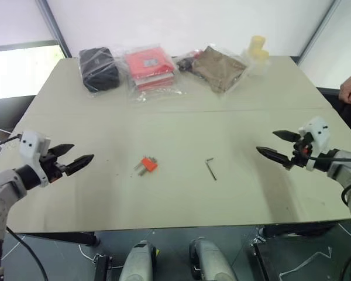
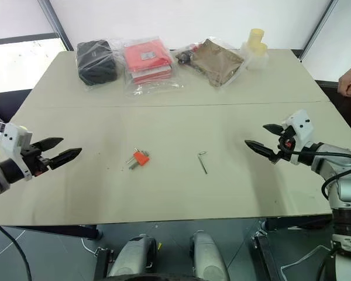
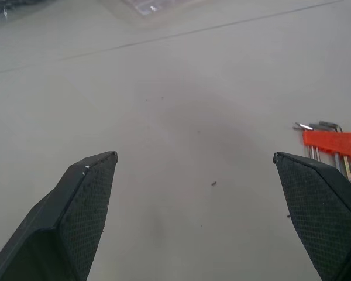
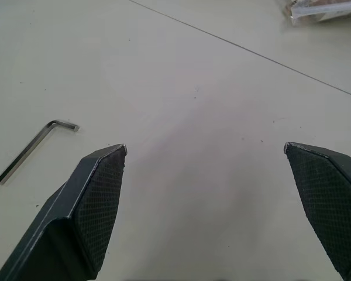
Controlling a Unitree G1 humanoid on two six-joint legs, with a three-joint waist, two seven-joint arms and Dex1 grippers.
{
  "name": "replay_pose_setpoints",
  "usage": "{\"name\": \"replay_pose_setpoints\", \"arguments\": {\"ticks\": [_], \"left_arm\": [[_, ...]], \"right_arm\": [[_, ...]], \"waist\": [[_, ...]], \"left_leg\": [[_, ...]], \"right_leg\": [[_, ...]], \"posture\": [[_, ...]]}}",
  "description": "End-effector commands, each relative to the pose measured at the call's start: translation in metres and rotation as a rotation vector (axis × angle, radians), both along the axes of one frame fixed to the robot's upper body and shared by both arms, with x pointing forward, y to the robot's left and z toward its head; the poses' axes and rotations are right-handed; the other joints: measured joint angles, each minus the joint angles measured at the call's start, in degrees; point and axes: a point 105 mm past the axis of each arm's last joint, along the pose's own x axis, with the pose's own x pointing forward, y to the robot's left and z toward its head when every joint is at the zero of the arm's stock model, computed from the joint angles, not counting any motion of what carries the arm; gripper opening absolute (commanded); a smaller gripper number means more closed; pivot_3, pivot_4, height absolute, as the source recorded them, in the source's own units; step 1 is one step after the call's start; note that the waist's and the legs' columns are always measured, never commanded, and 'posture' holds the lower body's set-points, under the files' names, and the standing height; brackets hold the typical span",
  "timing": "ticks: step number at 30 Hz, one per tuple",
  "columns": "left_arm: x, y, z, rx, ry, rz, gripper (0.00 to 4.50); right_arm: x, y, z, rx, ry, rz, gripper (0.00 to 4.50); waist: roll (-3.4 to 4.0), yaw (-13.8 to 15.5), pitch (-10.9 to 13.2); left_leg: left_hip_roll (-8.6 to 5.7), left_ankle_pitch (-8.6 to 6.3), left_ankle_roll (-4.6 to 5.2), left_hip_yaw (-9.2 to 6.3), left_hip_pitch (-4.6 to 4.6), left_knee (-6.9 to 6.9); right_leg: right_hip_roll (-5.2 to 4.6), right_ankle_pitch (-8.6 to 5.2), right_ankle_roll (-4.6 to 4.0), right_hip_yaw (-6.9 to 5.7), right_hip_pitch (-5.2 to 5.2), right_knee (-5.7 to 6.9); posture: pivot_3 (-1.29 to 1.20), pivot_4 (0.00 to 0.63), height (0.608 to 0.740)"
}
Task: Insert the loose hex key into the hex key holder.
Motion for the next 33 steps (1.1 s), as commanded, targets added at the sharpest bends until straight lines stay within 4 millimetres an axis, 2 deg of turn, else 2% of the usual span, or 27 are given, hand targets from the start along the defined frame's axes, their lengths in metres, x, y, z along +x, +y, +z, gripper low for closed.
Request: {"name": "replay_pose_setpoints", "arguments": {"ticks": [1, 24, 30, 33], "left_arm": [[0.007, 0.006, 0.014, 0.069, -0.063, 0.019, 4.46], [0.008, 0.007, 0.013, 0.031, -0.061, 0.038, 4.46], [0.014, 0.009, 0.018, 0.078, -0.074, 0.018, 4.46], [0.015, -0.001, 0.028, 0.086, -0.079, -0.075, 4.46]], "right_arm": [[0.000, 0.001, 0.016, -0.042, -0.073, 0.006, 4.50], [0.007, 0.002, 0.016, -0.085, -0.098, -0.013, 4.50], [0.011, 0.011, 0.012, -0.095, -0.109, -0.004, 4.50], [0.012, 0.027, 0.011, -0.061, -0.103, 0.042, 4.50]], "waist": [[0.00, -0.01, 0.00], [-0.01, -0.08, 0.00], [-0.01, -0.07, 0.00], [-0.03, -0.07, 0.02]], "left_leg": [[0.00, 0.00, 0.00, 0.03, 0.02, -0.02], [0.01, 0.00, 0.00, 0.20, 0.14, -0.13], [0.00, 0.00, 0.00, 0.20, 0.15, -0.12], [-0.01, 0.00, 0.00, 0.21, 0.15, -0.12]], "right_leg": [[0.00, 0.00, 0.00, 0.03, 0.00, 0.00], [0.03, 0.00, 0.03, 0.19, 0.00, 0.01], [0.04, 0.00, 0.03, 0.20, 0.00, 0.01], [0.05, 0.05, 0.12, 0.20, 0.00, 0.02]], "posture": [[0.00, 0.150, 0.740], [0.00, 0.150, 0.740], [0.00, 0.150, 0.740], [0.00, 0.150, 0.740]]}}
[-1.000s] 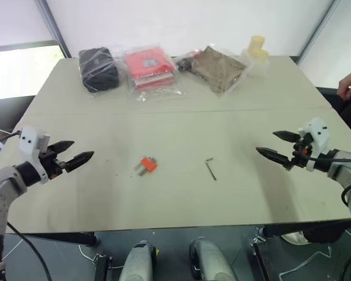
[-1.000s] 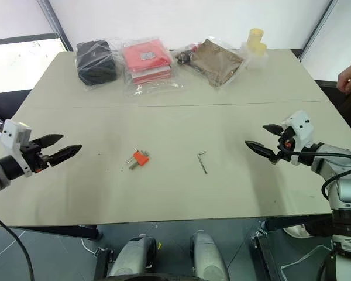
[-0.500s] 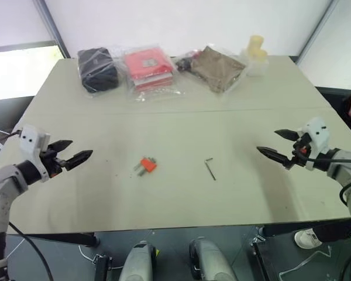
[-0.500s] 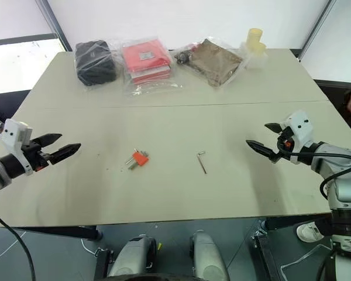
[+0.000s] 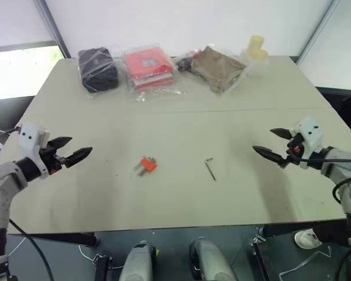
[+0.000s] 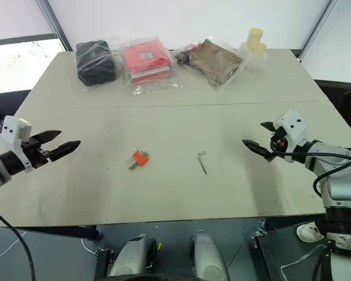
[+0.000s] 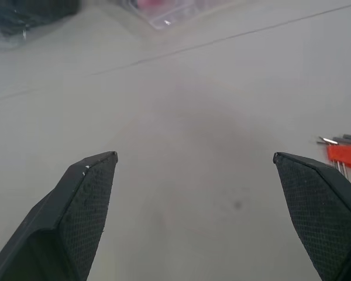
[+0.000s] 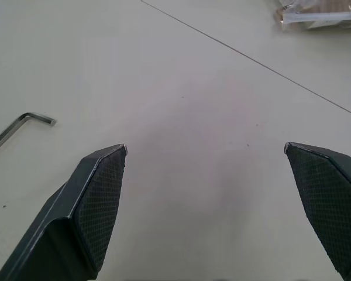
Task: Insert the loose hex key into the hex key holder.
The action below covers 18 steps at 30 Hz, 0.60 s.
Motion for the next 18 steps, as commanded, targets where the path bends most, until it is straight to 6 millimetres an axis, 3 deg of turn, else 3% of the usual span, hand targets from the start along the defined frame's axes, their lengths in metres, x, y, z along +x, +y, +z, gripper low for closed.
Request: {"name": "replay_pose_setpoints", "arguments": {"ticks": [1, 3, 7, 9, 15, 18], "left_arm": [[0.000, -0.012, 0.024, 0.049, -0.043, -0.121, 4.46], [-0.001, -0.023, 0.028, 0.063, -0.031, -0.196, 4.46], [-0.004, -0.061, 0.024, 0.107, 0.030, -0.428, 4.46], [-0.004, -0.067, 0.018, 0.136, 0.046, -0.473, 4.46], [0.005, -0.073, 0.016, 0.152, 0.036, -0.496, 4.46], [0.007, -0.075, 0.015, 0.152, 0.031, -0.493, 4.46]], "right_arm": [[0.002, 0.023, 0.016, 0.021, -0.052, 0.071, 4.50], [0.003, 0.038, 0.016, 0.045, -0.051, 0.101, 4.50], [0.006, 0.136, -0.013, 0.124, -0.054, 0.233, 4.50], [-0.001, 0.171, -0.023, 0.144, -0.031, 0.297, 4.50], [-0.012, 0.229, -0.036, 0.165, 0.026, 0.329, 4.50], [-0.022, 0.246, -0.040, 0.196, 0.074, 0.355, 4.50]], "waist": [[-0.02, -0.01, 0.01], [-0.02, -0.03, 0.01], [-0.09, -0.42, -0.03], [0.01, -0.45, 0.03], [0.00, 0.09, 0.03], [-0.02, 0.09, 0.01]], "left_leg": [[0.00, 0.00, 0.00, 0.00, 0.00, 0.00], [0.01, 0.00, 0.00, 0.01, 0.00, 0.00], [0.03, 0.00, 0.00, 0.02, 0.06, -0.04], [0.09, 0.00, 0.00, 0.01, 0.05, -0.07], [0.06, 0.00, -0.01, 0.02, -0.46, 0.13], [0.06, 0.01, -0.01, -0.01, -0.52, 0.21]], "right_leg": [[0.01, 0.01, 0.02, 0.00, 0.00, 0.00], [0.00, 0.01, 0.01, 0.00, 0.00, 0.00], [0.08, 0.01, 0.01, 0.03, 0.00, 0.04], [0.16, 0.01, 0.01, 0.04, -0.06, 0.07], [0.09, 0.03, 0.02, 0.04, -0.51, 0.23], [0.06, 0.03, 0.02, 0.01, -0.50, 0.21]], "posture": [[0.00, 0.150, 0.740], [0.00, 0.150, 0.740], [0.00, 0.150, 0.740], [0.00, 0.150, 0.740], [0.00, 0.150, 0.740], [0.00, 0.150, 0.740]]}}
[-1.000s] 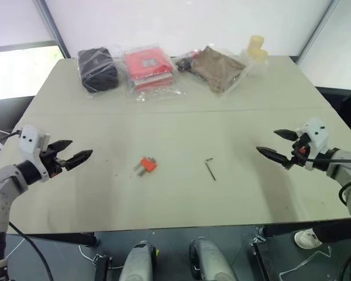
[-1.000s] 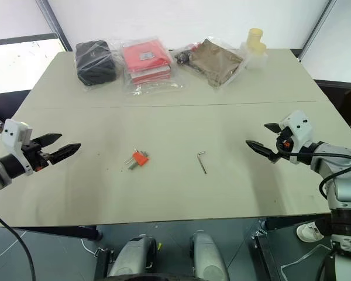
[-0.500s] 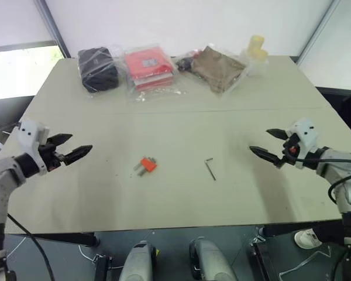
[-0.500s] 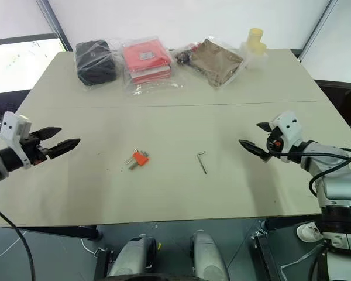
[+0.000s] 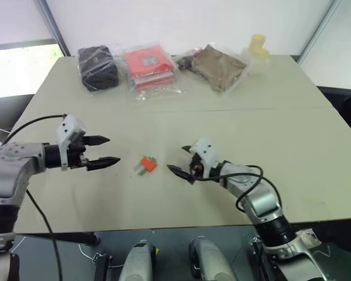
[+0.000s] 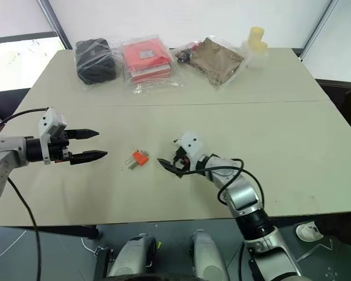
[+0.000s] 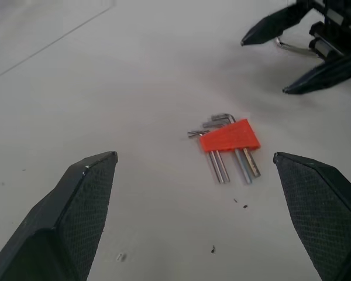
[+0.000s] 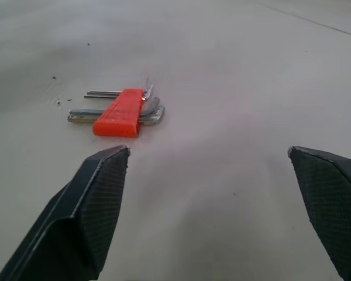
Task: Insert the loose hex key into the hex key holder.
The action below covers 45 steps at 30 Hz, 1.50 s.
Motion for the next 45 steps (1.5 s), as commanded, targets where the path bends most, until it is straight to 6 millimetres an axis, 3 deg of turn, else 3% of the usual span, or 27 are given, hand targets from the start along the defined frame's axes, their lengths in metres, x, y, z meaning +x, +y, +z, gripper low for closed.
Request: {"name": "replay_pose_setpoints", "arguments": {"ticks": [1, 6, 15, 33, 36, 38, 45], "left_arm": [[0.003, -0.004, 0.007, 0.009, -0.046, -0.012, 4.46], [0.005, -0.005, 0.002, 0.000, -0.044, 0.001, 4.46], [0.013, -0.009, 0.002, -0.042, -0.065, 0.037, 4.46], [0.017, -0.009, 0.000, -0.037, -0.077, 0.077, 4.46], [0.017, -0.010, -0.001, -0.041, -0.081, 0.083, 4.50], [0.017, -0.010, -0.002, -0.041, -0.081, 0.085, 4.50], [0.016, -0.011, -0.006, -0.050, -0.077, 0.090, 4.50]], "right_arm": [[-0.011, 0.020, 0.014, 0.033, -0.012, 0.046, 4.50], [-0.021, 0.037, 0.016, 0.090, 0.038, 0.083, 4.50], [-0.021, 0.050, 0.001, 0.049, 0.045, 0.083, 4.50], [0.003, 0.060, -0.026, 0.007, 0.073, -0.011, 4.50], [0.001, 0.058, -0.030, -0.008, 0.070, -0.011, 3.62], [0.000, 0.056, -0.031, -0.016, 0.064, -0.013, 2.69], [-0.005, 0.054, -0.019, 0.003, 0.003, 0.018, 2.69]], "waist": [[0.00, -0.05, 0.00], [-0.01, -0.18, -0.01], [-0.02, -0.28, -0.01], [-0.09, -0.39, -0.06], [-0.09, -0.39, -0.06], [-0.10, -0.37, -0.06], [-0.09, -0.31, -0.06]], "left_leg": [[-0.01, 0.00, 0.00, 0.00, -0.01, 0.00], [-0.01, 0.00, 0.00, -0.05, -0.01, -0.01], [-0.02, 0.00, 0.00, -0.07, -0.01, -0.01], [-0.01, 0.00, 0.00, -0.11, 0.05, -0.01], [0.00, 0.00, 0.00, -0.10, 0.08, -0.01], [0.00, 0.00, 0.00, -0.10, 0.08, -0.02], [-0.02, 0.00, 0.00, -0.10, 0.09, -0.03]], "right_leg": [[-0.01, 0.00, 0.00, 0.00, 0.00, 0.00], [0.01, 0.00, 0.01, -0.03, -0.01, 0.01], [0.02, 0.00, 0.01, -0.05, -0.01, 0.01], [0.02, 0.01, 0.01, -0.06, 0.02, 0.06], [0.01, 0.01, 0.01, -0.05, 0.06, 0.06], [0.01, 0.01, 0.01, -0.05, 0.06, 0.06], [-0.01, 0.01, 0.01, -0.05, 0.07, 0.05]], "posture": [[0.00, 0.150, 0.740], [0.00, 0.150, 0.740], [0.00, 0.150, 0.740], [0.00, 0.150, 0.740], [0.00, 0.150, 0.740], [0.00, 0.150, 0.740], [0.00, 0.150, 0.740]]}}
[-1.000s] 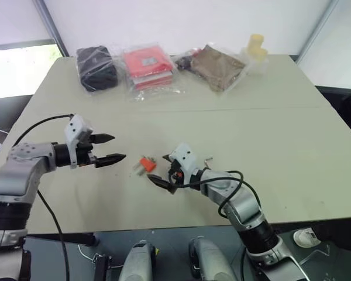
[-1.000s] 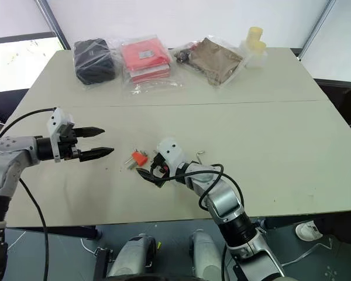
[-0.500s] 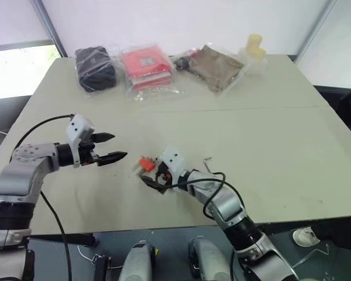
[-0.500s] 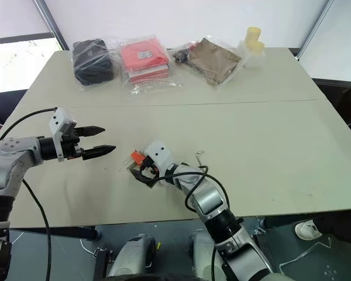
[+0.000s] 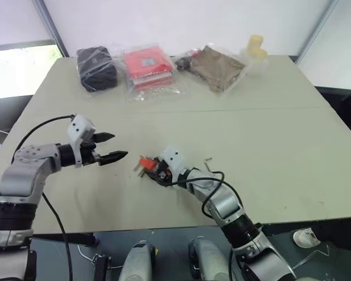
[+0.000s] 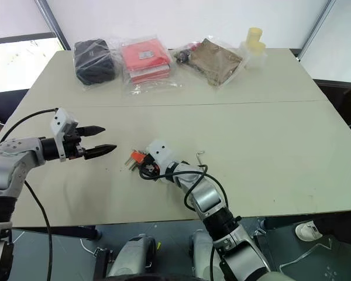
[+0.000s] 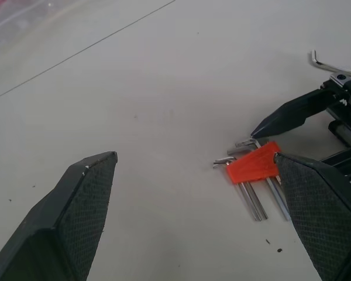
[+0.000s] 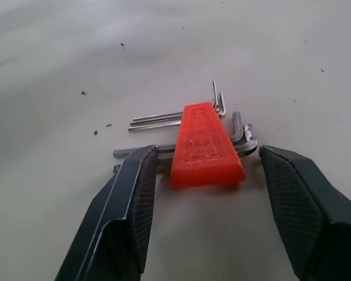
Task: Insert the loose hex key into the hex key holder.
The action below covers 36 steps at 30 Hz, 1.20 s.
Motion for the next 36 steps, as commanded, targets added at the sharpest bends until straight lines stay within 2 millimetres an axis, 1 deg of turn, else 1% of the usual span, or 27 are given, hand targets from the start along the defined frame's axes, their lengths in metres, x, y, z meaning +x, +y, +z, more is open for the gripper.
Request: {"name": "replay_pose_setpoints", "arguments": {"ticks": [1, 6, 13, 17, 21, 26, 27, 28, 29, 30, 32, 34, 36], "left_arm": [[-0.001, -0.002, 0.010, 0.000, -0.056, -0.007, 4.50], [0.001, -0.005, 0.010, -0.007, -0.059, -0.010, 4.50], [0.002, -0.008, 0.009, -0.010, -0.065, -0.012, 4.50], [0.002, -0.008, 0.009, -0.008, -0.067, -0.012, 4.50], [0.002, -0.006, 0.010, -0.004, -0.074, -0.002, 4.50], [0.001, -0.006, 0.011, -0.003, -0.077, 0.005, 4.50], [0.001, -0.006, 0.011, -0.003, -0.079, 0.007, 4.50], [0.001, -0.006, 0.011, -0.004, -0.080, 0.009, 4.50], [0.001, -0.006, 0.011, -0.004, -0.080, 0.010, 4.50], [0.001, -0.006, 0.011, -0.004, -0.081, 0.011, 4.50], [0.001, -0.006, 0.010, -0.006, -0.080, 0.011, 4.50], [0.001, -0.007, 0.010, -0.010, -0.078, 0.008, 4.50], [0.002, -0.009, 0.009, -0.023, -0.071, 0.002, 4.50]], "right_arm": [[-0.007, 0.002, 0.008, 0.009, -0.046, 0.042, 2.69], [-0.016, 0.004, 0.008, -0.028, -0.082, 0.123, 2.69], [-0.009, 0.001, 0.003, -0.048, -0.082, 0.131, 2.69], [-0.005, 0.002, 0.001, -0.055, -0.084, 0.140, 2.69], [0.004, 0.006, 0.000, -0.051, -0.067, 0.141, 2.69], [0.003, 0.011, -0.003, -0.049, -0.065, 0.153, 2.69], [0.002, 0.011, -0.004, -0.047, -0.065, 0.154, 2.16], [0.001, 0.012, -0.005, -0.046, -0.066, 0.156, 1.84], [0.000, 0.012, -0.005, -0.047, -0.069, 0.161, 1.36], [-0.001, 0.012, -0.006, -0.050, -0.073, 0.165, 0.97], [-0.002, 0.012, -0.006, -0.053, -0.080, 0.167, 0.98], [-0.002, 0.011, -0.001, -0.057, -0.119, 0.173, 0.98], [-0.002, 0.008, 0.013, -0.074, -0.226, 0.201, 0.98]], "waist": [[0.00, 0.04, 0.00], [0.00, -0.03, 0.00], [0.00, -0.06, 0.00], [0.00, -0.08, 0.00], [-0.01, -0.19, 0.00], [-0.01, -0.17, -0.01], [-0.01, -0.19, -0.01], [-0.01, -0.18, -0.01], [-0.01, -0.18, -0.01], [-0.01, -0.18, 0.00], [-0.01, -0.18, -0.01], [-0.01, -0.17, -0.01], [-0.01, -0.11, 0.00]], "left_leg": [[0.00, 0.00, 0.00, 0.00, 0.00, 0.00], [-0.01, 0.00, 0.00, -0.01, 0.00, 0.00], [0.00, 0.00, 0.00, -0.01, 0.00, 0.00], [0.00, 0.00, 0.00, -0.01, 0.01, 0.00], [0.00, 0.00, 0.00, 0.00, 0.03, 0.00], [0.01, 0.00, 0.00, 0.00, 0.07, -0.01], [0.01, 0.00, 0.00, 0.00, 0.07, -0.01], [0.01, 0.00, 0.00, -0.01, 0.08, -0.01], [0.01, 0.00, 0.00, -0.01, 0.08, -0.01], [0.01, 0.00, 0.00, 0.00, 0.08, -0.02], [0.01, 0.00, 0.00, 0.00, 0.08, -0.03], [0.01, 0.00, 0.00, 0.00, 0.08, -0.03], [0.01, 0.00, 0.00, 0.00, 0.08, -0.03]], "right_leg": [[0.00, 0.00, 0.00, 0.00, 0.00, 0.00], [0.01, 0.00, 0.00, -0.01, 0.00, 0.00], [0.02, 0.00, 0.00, -0.01, -0.01, 0.00], [0.03, 0.00, 0.00, -0.01, 0.00, 0.01], [0.03, 0.00, 0.00, -0.01, 0.01, 0.01], [0.03, 0.00, -0.01, 0.00, 0.04, 0.02], [0.03, 0.00, -0.01, 0.00, 0.04, 0.02], [0.03, 0.00, -0.01, 0.00, 0.04, 0.02], [0.03, 0.00, -0.01, 0.00, 0.04, 0.03], [0.03, 0.00, -0.01, 0.00, 0.04, 0.03], [0.02, 0.00, -0.01, 0.00, 0.04, 0.03], [0.02, 0.00, -0.01, 0.00, 0.04, 0.03], [0.02, 0.00, -0.01, 0.00, 0.03, 0.03]], "posture": [[0.00, 0.150, 0.740], [0.00, 0.150, 0.740], [0.00, 0.150, 0.740], [0.00, 0.150, 0.740], [0.00, 0.150, 0.740], [0.00, 0.150, 0.740], [0.00, 0.150, 0.740], [0.00, 0.150, 0.740], [0.00, 0.150, 0.740], [0.00, 0.150, 0.740], [0.00, 0.150, 0.740], [0.00, 0.150, 0.740], [0.00, 0.150, 0.740]]}}
